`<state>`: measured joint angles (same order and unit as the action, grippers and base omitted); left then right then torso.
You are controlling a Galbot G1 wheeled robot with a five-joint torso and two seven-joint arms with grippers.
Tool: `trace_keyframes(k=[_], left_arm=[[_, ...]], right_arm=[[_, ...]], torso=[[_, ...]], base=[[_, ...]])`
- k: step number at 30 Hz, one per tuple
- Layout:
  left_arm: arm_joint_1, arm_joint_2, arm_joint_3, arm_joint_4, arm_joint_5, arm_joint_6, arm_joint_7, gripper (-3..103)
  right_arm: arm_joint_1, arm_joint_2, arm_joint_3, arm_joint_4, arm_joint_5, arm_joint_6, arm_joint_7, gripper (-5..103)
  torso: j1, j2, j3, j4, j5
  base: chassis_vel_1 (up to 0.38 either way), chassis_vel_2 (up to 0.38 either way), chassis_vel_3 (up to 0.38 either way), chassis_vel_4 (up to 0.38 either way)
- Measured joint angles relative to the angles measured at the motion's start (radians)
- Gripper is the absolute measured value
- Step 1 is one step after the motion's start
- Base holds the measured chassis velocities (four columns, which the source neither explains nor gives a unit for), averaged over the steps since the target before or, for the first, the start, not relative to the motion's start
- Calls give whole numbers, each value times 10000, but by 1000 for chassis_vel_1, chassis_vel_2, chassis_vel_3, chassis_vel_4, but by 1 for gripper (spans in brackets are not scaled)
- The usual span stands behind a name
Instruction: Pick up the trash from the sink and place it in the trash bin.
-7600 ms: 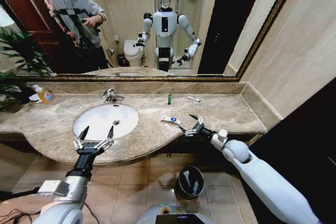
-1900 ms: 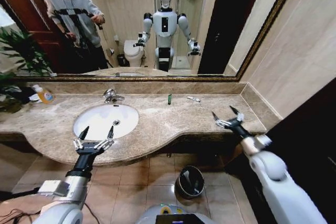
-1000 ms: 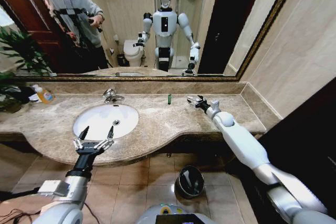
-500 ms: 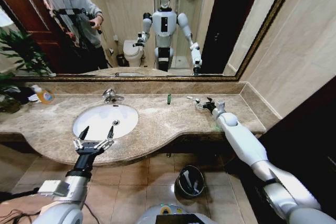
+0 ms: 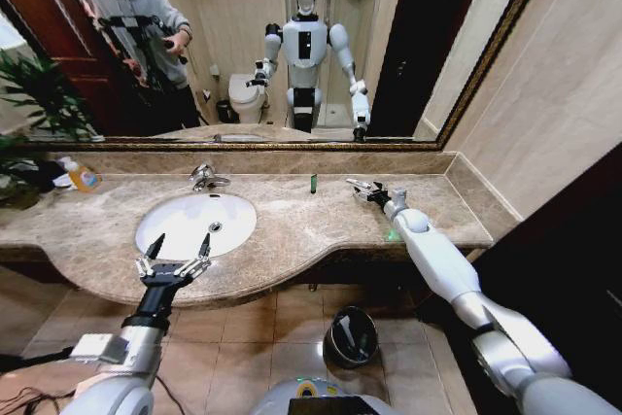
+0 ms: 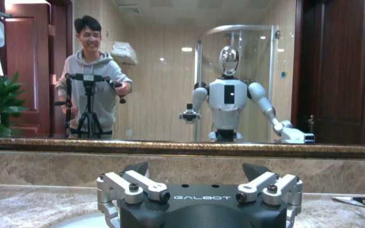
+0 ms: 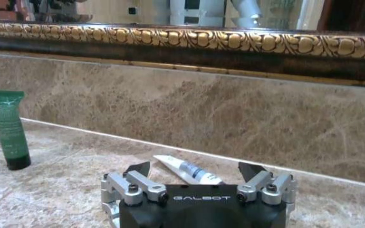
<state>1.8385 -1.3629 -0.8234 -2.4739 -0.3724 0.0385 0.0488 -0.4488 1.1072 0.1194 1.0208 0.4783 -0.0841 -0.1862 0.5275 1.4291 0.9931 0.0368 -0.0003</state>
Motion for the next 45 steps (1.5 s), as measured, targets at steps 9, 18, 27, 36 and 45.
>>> trace_keyframes(k=[9, 18, 27, 36, 45], left_arm=[[0, 0, 1, 0, 0, 0, 0, 100], [0, 0, 1, 0, 0, 0, 0, 100], [0, 0, 0, 0, 0, 0, 0, 100], [0, 1, 0, 0, 0, 0, 0, 100], [1, 1, 0, 0, 0, 0, 0, 100]], right_arm=[[-13, 154, -105, -501, -225, 62, -2, 89], [-61, 429, -61, -708, -431, 480, 69, 60], [-131, 518, 3, -713, -473, 603, 142, 19], [-582, 175, 357, 230, -189, 566, 394, 18], [-2807, -888, 2111, 3005, -6, 975, 350, 18]], torso=[[0, 1, 0, -2, 4], [0, 1, -1, 0, 2], [0, 1, 0, 2, 5], [2, 0, 1, 0, 3], [1, 1, -1, 2, 3]], base=[[0, 0, 0, 0], [0, 0, 0, 0], [0, 0, 0, 0], [0, 0, 0, 0], [0, 0, 0, 0]])
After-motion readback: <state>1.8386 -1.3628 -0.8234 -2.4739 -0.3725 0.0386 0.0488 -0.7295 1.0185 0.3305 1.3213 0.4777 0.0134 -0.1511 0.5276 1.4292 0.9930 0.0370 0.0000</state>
